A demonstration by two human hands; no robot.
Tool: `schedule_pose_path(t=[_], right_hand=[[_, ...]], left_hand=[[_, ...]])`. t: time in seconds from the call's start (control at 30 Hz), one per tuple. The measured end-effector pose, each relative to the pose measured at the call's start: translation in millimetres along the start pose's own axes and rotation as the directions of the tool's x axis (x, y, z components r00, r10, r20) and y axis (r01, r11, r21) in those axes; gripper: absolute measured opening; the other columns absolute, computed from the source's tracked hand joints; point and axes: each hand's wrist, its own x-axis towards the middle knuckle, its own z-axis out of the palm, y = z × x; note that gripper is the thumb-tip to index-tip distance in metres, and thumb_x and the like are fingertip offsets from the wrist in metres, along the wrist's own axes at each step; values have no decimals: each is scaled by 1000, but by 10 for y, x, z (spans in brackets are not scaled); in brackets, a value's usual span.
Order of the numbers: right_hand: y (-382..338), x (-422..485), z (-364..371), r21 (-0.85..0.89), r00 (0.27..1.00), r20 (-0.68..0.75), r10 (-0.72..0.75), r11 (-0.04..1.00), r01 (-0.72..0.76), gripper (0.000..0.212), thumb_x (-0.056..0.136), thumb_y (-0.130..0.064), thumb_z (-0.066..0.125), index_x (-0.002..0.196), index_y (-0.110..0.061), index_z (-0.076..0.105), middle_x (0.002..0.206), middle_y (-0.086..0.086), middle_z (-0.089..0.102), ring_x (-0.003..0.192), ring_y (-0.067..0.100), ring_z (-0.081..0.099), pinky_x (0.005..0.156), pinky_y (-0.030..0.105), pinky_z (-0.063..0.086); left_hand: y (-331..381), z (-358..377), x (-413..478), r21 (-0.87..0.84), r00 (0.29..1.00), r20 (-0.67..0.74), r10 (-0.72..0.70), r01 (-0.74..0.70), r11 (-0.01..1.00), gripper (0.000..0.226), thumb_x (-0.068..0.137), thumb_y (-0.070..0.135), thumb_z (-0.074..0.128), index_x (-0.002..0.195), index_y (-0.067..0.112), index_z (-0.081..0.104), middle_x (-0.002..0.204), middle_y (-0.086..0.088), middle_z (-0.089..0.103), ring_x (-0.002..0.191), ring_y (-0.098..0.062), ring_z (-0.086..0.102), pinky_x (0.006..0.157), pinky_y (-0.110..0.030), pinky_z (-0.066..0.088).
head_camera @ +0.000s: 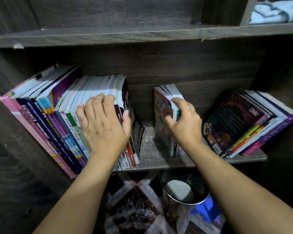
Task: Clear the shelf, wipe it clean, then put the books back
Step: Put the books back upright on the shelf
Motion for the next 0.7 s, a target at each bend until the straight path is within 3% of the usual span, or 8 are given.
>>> schedule_pose_path(t=[0.13, 0.33, 0.53, 0.7], right_hand=[[300, 129, -350, -22, 991, -109, 78, 996, -81, 51, 76, -20, 72, 126, -25, 58, 128, 7, 58, 112, 32, 57, 91, 38, 42], [715, 197, -770, -69, 976, -133, 175, 980, -185, 49, 79, -20, 70, 125, -27, 55, 127, 9, 55, 112, 30, 54, 93, 35, 40], [843, 303, -944, -198, 956, -160, 247, 941, -276, 52, 80, -24, 73, 127, -20, 52, 127, 15, 49, 119, 33, 46, 95, 41, 41], [799, 276, -846, -378, 927, -292, 234, 862, -337, 52, 78, -28, 73, 125, -19, 51, 124, 17, 50, 118, 35, 39, 92, 44, 39]], left_hand=[[43, 5, 36, -24, 999, 5, -35, 35, 999, 51, 85, 40, 50, 121, 4, 49, 123, -19, 51, 119, -36, 42, 110, -50, 16], [98, 6, 67, -38, 996, 12, -85, 85, 996, 51, 81, 39, 46, 118, 4, 48, 120, -19, 50, 117, -36, 41, 110, -49, 14], [115, -2, 56, -43, 996, 8, -88, 88, 995, 49, 80, 38, 45, 116, 4, 48, 118, -18, 51, 115, -35, 42, 110, -51, 17], [89, 1, 33, -45, 998, 6, -66, 66, 997, 49, 83, 38, 46, 119, 5, 47, 120, -17, 51, 117, -35, 42, 111, -51, 17]])
